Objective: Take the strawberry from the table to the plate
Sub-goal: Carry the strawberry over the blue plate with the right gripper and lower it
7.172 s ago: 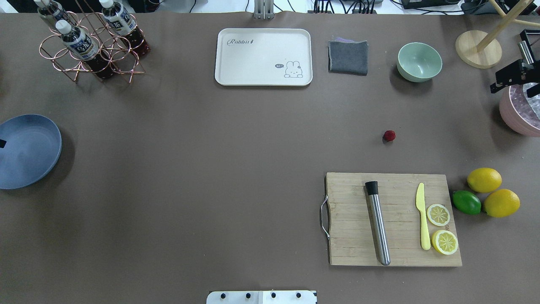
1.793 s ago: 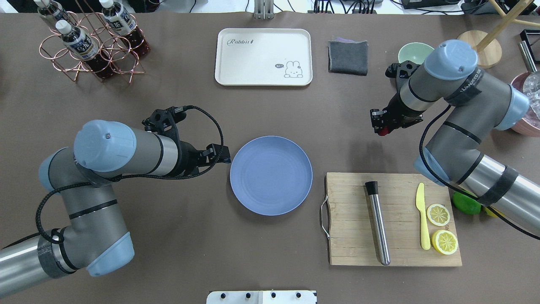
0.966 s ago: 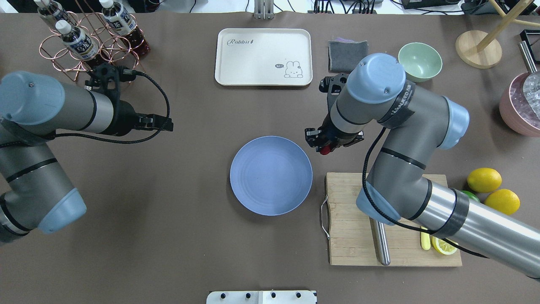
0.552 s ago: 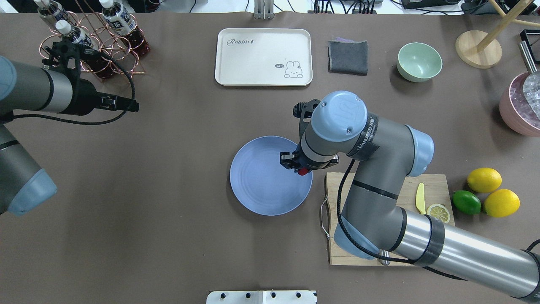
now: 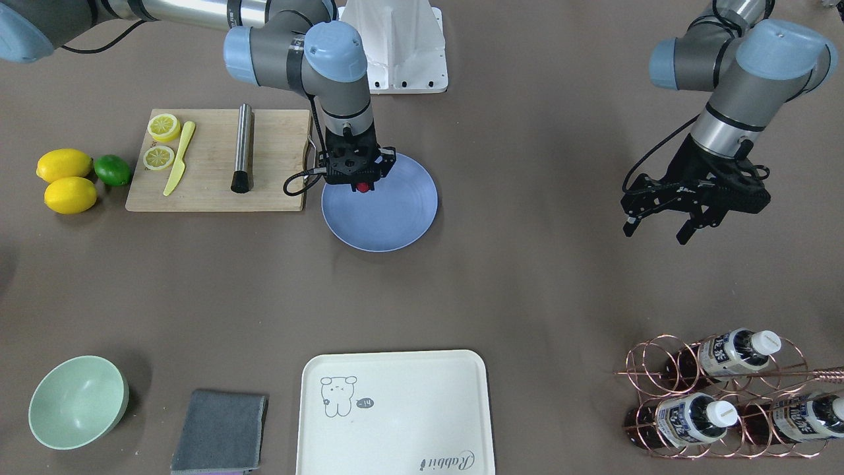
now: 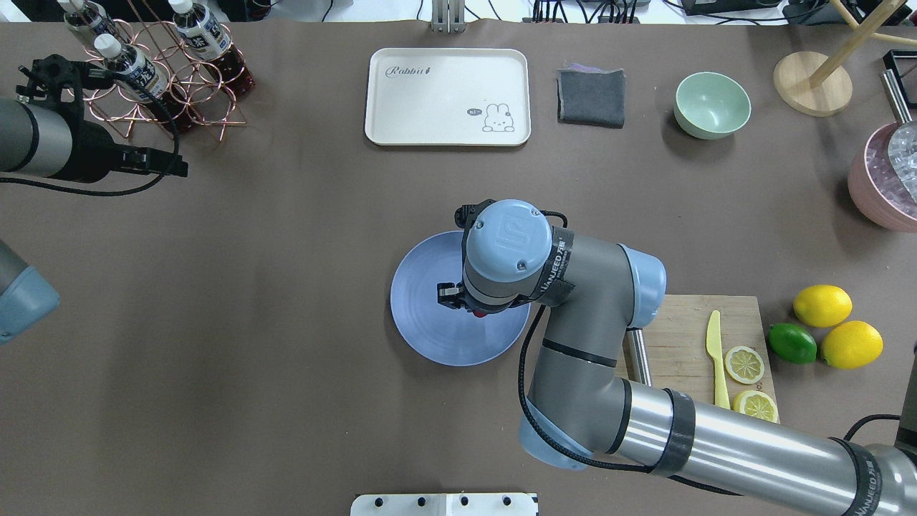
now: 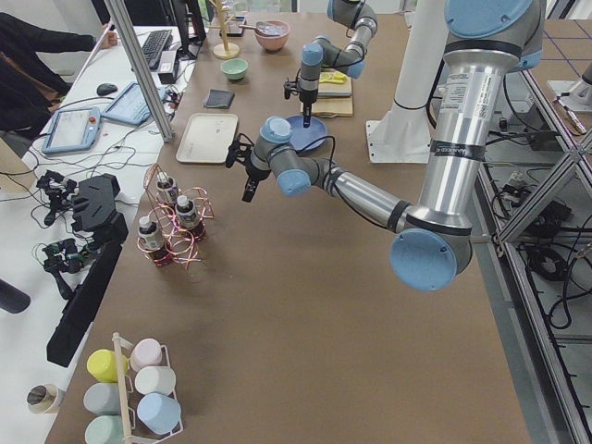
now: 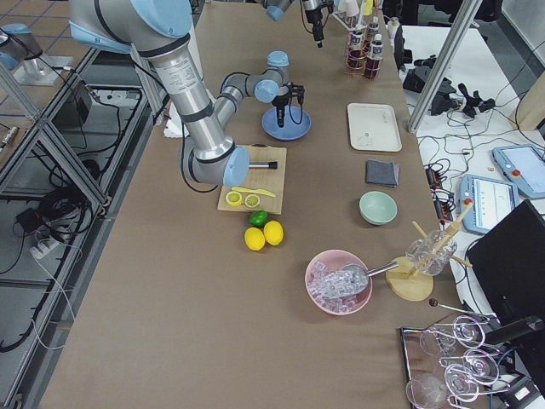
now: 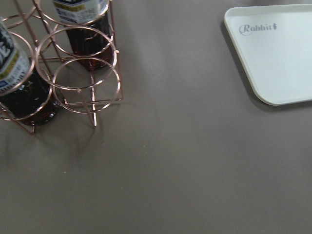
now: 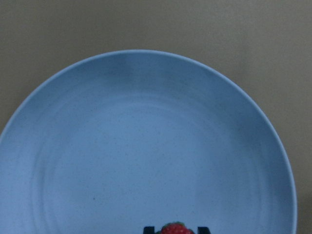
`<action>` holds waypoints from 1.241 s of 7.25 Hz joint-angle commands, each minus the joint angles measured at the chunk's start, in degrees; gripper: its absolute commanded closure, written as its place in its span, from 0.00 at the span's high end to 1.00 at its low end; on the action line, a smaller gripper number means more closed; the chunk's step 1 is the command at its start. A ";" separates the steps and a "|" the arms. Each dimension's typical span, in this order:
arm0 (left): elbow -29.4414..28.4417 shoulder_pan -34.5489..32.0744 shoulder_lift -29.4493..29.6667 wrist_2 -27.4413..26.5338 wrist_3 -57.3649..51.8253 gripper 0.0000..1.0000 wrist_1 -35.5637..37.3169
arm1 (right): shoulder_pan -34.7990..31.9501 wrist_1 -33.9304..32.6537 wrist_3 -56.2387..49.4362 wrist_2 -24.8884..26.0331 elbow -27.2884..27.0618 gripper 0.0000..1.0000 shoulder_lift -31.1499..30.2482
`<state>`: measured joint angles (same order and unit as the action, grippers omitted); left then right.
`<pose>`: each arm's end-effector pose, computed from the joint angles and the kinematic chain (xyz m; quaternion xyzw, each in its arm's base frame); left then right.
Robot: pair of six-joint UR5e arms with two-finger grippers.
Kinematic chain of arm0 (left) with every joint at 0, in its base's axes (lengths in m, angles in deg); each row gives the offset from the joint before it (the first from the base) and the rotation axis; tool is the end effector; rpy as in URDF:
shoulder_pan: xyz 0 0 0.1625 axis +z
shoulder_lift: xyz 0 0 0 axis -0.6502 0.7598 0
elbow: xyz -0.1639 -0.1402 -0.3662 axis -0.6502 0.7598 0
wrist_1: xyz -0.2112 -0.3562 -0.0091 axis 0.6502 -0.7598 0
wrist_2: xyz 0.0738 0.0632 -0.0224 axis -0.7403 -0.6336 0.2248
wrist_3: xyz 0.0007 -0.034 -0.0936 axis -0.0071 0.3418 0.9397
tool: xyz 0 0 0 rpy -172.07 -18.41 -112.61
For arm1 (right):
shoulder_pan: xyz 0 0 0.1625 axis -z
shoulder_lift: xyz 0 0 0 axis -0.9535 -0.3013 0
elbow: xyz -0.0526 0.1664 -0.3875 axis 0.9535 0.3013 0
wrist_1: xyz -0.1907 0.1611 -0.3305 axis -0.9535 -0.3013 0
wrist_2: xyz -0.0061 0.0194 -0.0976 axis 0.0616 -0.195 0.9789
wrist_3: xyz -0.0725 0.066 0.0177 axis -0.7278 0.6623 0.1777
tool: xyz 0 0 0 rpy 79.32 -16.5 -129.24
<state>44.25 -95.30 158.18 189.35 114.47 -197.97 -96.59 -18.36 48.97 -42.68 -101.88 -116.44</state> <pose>0.2496 -0.5120 0.4154 0.1904 0.4390 -0.0231 0.8778 -0.5897 -0.3855 0.2219 0.0408 -0.3945 0.0025 0.9180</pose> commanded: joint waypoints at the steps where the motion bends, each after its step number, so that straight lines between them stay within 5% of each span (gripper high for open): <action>1: -1.18 -3.17 -2.77 6.07 -0.12 0.98 0.12 | 0.57 4.77 0.17 0.82 2.58 0.00 0.14; 3: -1.18 -5.98 -6.45 7.22 -13.04 0.98 0.65 | 1.18 5.15 0.08 1.17 3.38 0.00 0.32; 4: -1.18 -6.60 -7.95 7.23 -15.65 0.98 0.82 | 1.18 5.15 0.26 1.18 3.82 0.17 1.19; 5: -1.18 -6.87 -8.32 7.23 -15.76 0.98 0.82 | 1.27 5.15 2.08 1.26 4.52 0.98 1.89; 9: -0.91 -9.84 -10.60 10.71 -15.76 0.98 0.56 | -4.24 2.45 5.18 -2.75 1.03 1.00 1.65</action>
<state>43.34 -103.48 148.09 197.70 98.73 -197.56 -98.01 -14.38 54.22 -42.99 -99.31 -114.05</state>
